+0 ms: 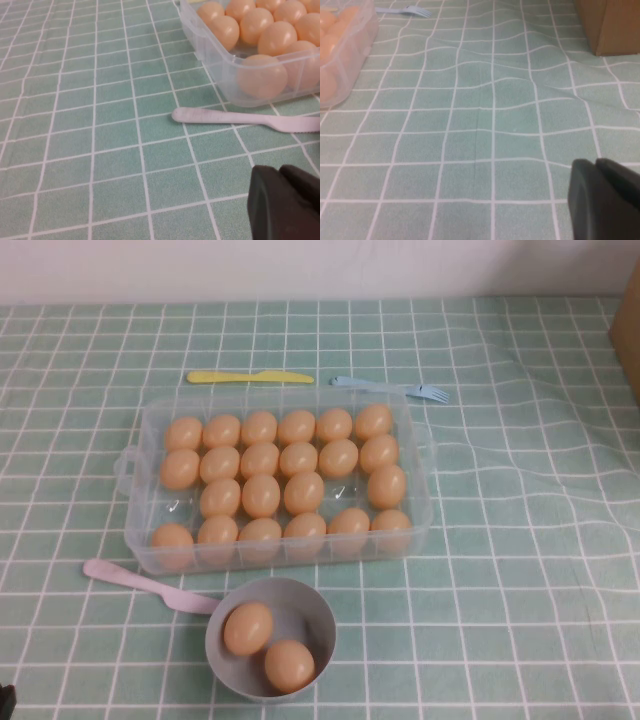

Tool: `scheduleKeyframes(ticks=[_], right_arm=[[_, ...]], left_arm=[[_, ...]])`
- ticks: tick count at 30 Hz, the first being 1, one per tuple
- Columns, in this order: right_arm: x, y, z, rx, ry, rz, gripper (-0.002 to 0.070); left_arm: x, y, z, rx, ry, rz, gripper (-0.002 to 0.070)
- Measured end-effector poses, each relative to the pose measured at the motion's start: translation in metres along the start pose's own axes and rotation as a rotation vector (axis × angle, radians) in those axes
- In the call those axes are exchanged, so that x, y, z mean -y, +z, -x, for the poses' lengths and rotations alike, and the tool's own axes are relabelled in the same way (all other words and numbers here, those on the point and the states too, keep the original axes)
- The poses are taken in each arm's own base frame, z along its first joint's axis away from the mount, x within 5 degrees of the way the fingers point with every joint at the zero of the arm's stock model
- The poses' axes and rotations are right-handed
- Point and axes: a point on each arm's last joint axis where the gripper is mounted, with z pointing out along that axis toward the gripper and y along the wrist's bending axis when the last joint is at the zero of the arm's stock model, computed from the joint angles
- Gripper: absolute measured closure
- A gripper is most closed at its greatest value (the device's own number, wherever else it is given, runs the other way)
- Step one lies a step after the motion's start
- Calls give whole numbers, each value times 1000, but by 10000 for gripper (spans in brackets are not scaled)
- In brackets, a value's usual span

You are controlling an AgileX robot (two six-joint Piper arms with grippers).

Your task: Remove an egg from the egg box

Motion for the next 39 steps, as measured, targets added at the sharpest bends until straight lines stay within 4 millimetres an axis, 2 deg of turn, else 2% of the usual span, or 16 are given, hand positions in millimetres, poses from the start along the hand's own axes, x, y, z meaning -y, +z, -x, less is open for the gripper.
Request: scheduleKeyframes(ticks=[27,31,39], right_arm=[[0,0,0,0,0,0,694],[0,0,0,0,0,0,694],[0,0,0,0,0,0,694]], left_arm=[[0,0,1,8,-15,-3,680],[3,0,5,51,-119,-34,680],[5,-2,19,188,-473,-108,680]])
